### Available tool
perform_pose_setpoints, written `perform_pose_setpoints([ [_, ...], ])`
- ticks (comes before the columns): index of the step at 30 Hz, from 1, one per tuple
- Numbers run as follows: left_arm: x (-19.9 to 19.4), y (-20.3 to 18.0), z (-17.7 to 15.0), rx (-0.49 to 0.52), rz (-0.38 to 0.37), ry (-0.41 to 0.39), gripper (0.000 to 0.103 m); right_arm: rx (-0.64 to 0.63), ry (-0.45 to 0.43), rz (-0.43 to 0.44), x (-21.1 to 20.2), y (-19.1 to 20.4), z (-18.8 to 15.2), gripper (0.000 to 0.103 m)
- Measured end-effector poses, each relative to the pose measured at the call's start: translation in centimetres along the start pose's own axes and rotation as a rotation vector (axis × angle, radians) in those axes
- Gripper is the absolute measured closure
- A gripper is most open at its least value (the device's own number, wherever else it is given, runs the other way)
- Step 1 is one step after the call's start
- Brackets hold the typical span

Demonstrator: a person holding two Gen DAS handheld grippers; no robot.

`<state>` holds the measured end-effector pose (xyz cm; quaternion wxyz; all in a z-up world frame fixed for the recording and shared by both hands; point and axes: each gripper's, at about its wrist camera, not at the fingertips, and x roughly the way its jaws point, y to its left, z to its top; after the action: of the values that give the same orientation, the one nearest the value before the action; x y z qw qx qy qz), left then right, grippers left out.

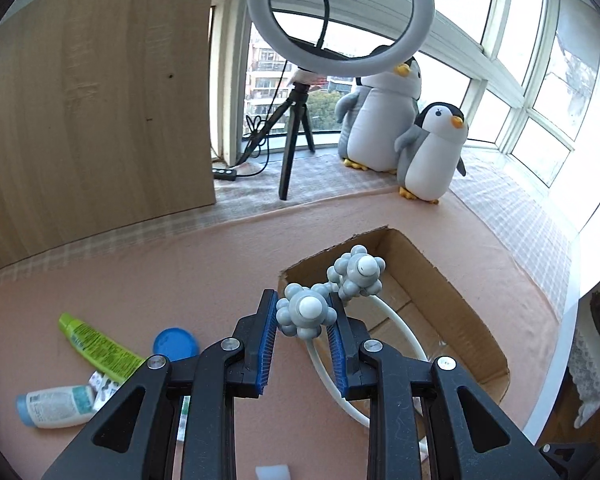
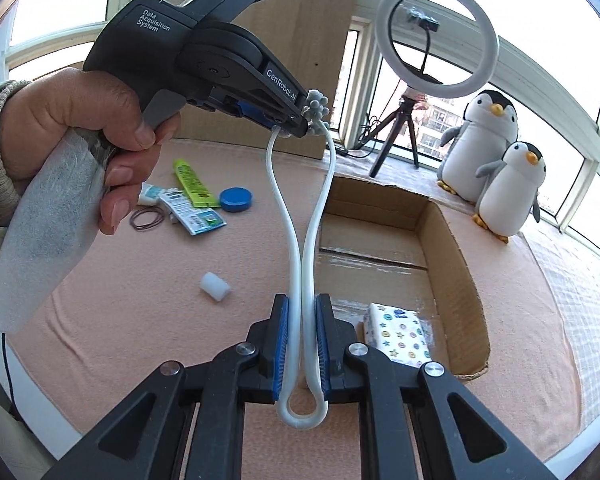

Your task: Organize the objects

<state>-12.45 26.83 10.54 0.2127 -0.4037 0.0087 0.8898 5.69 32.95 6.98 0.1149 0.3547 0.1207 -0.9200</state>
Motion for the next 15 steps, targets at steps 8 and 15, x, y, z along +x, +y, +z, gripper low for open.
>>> perform_pose_setpoints([
  [8,4.8,-2.6,1.6,0.03,-0.016,0.04,0.077,0.042,0.029,-0.046,1.9,-3.7,-0.6,0.091],
  [15,4.9,-2.8,1.9,0.039,0.038,-0.004,0.019,0.063,0.071,-0.091,3.8,-5.6,-0.9,0.09],
])
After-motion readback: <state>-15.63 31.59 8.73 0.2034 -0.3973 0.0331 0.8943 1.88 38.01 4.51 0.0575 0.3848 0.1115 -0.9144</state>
